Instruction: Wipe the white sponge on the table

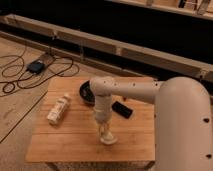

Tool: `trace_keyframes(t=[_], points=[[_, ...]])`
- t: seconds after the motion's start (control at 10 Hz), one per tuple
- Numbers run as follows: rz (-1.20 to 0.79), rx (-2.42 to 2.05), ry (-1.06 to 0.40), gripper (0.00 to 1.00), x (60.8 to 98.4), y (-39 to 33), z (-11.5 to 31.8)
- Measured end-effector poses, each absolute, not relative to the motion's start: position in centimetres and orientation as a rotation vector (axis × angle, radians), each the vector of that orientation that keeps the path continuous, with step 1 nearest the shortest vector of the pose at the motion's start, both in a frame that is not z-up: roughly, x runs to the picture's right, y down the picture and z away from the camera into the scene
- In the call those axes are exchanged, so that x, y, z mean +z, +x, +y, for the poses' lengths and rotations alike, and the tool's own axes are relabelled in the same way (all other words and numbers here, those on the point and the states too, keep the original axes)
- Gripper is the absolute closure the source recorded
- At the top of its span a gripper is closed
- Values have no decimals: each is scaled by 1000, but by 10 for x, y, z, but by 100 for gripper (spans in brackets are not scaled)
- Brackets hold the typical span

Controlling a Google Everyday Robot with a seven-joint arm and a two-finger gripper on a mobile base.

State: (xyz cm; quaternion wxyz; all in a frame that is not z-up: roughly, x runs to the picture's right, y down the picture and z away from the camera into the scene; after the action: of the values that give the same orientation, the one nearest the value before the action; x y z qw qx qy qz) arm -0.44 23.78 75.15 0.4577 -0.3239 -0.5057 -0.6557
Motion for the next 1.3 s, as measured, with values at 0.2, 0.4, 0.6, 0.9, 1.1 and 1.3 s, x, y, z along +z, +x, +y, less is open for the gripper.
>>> trace_keyframes(t=[0.2,0.4,0.6,0.9,1.1,1.3], points=[[-1159,-1590,-808,100,774,20,220],[-1074,-1586,-769,100,799,31,197],[-1020,-1618,-704,100,815,28,178],[-980,-1716,-620,81,817,17,163],[-973,-1753,-584,59,809,10,162],[-970,-1772,-570,41,804,7,164]])
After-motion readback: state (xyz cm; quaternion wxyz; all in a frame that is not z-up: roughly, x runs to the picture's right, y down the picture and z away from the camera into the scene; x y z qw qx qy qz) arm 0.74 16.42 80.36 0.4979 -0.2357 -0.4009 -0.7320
